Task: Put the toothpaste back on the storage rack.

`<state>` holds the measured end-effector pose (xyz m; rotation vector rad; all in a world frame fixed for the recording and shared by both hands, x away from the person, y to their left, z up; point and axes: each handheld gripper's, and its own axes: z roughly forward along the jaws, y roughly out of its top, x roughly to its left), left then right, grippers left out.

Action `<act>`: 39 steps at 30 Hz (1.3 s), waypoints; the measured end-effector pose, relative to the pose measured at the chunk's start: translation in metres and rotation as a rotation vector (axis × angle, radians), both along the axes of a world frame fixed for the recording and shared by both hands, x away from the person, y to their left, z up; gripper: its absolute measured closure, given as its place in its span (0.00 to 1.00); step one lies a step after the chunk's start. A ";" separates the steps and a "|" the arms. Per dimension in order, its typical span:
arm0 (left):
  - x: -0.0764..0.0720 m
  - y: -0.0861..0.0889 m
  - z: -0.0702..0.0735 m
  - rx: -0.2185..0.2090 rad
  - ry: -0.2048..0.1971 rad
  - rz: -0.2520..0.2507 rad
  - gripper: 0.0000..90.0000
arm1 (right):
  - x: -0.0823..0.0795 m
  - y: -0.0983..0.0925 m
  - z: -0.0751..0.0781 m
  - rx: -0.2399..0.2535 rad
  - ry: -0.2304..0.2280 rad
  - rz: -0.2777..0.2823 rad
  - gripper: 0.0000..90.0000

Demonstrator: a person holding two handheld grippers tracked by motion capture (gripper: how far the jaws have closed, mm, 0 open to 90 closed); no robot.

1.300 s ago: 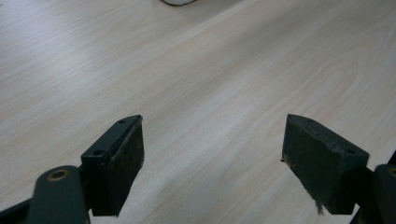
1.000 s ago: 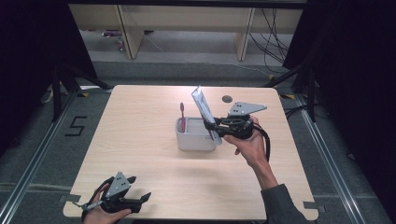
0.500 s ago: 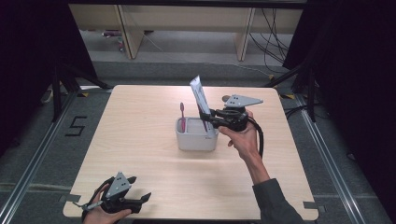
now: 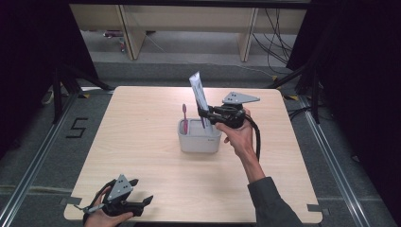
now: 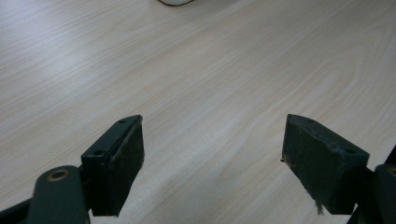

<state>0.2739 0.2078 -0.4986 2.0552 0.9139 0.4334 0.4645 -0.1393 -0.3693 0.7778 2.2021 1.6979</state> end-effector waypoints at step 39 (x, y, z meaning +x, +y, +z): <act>0.000 0.001 0.000 0.029 0.009 -0.026 0.23 | 0.022 0.008 -0.047 0.020 0.069 -0.088 0.83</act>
